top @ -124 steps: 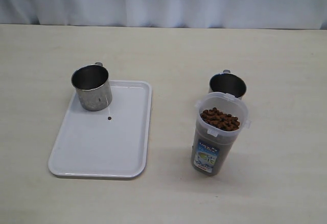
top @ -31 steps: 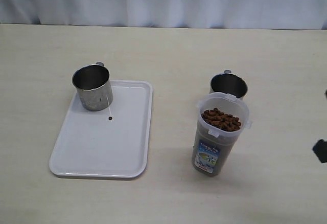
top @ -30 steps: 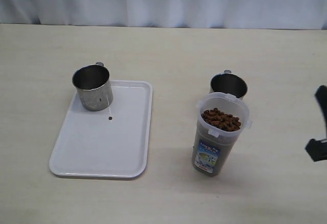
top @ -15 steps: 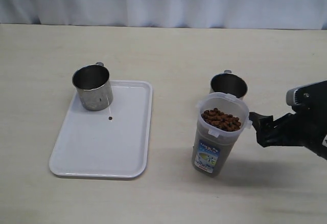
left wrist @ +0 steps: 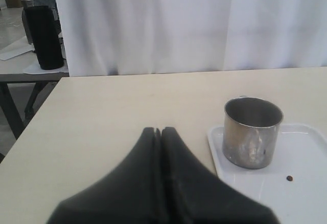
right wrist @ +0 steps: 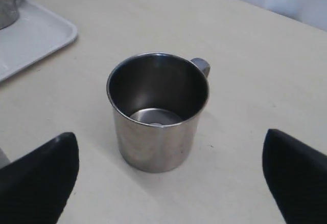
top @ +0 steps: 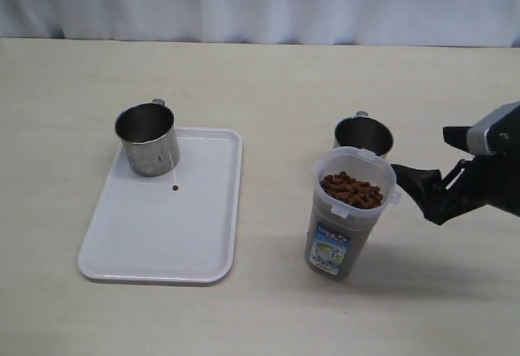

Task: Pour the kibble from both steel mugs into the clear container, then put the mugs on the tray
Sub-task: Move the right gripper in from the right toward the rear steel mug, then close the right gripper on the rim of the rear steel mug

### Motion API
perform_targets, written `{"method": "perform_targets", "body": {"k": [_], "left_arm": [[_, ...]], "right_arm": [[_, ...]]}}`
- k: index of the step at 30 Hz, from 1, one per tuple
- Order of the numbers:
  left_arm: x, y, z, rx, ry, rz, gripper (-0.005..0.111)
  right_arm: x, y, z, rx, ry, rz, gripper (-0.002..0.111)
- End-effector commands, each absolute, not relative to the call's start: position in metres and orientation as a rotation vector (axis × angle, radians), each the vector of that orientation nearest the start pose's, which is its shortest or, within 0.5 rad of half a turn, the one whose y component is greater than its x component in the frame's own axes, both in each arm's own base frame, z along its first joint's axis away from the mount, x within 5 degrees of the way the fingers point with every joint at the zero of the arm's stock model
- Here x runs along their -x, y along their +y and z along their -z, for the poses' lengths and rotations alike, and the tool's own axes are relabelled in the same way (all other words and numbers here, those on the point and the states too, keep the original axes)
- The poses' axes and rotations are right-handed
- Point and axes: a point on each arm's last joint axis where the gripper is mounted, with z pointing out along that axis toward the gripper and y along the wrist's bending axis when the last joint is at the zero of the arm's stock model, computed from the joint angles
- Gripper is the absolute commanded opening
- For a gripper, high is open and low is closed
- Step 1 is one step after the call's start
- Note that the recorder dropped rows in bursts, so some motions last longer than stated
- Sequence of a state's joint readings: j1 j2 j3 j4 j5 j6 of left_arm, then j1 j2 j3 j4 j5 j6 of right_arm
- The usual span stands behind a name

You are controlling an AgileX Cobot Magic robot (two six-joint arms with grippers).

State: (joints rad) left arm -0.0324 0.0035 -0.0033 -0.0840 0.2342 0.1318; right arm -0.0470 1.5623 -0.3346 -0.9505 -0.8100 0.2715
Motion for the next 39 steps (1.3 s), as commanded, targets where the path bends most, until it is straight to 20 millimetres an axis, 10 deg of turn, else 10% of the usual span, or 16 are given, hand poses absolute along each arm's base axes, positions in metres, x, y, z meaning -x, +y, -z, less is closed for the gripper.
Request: {"method": "perform_targets", "body": {"k": [1,29,39], "left_arm": [[-0.055,-0.003,-0.192,-0.080,1.710,0.002,0.000],[-0.055,-0.003,-0.192,-0.080,1.715,0.002,0.000],[-0.055,-0.003,-0.192,-0.080,1.715,0.002,0.000]], "right_arm": [[-0.234,0.038,-0.138,0.861,1.873,-0.458,0.109],[-0.302,0.043,-0.049,0.942,1.668,-0.619,0.109],[-0.309,0.061,-0.051,0.946,1.644,-0.613,0.109]]}}
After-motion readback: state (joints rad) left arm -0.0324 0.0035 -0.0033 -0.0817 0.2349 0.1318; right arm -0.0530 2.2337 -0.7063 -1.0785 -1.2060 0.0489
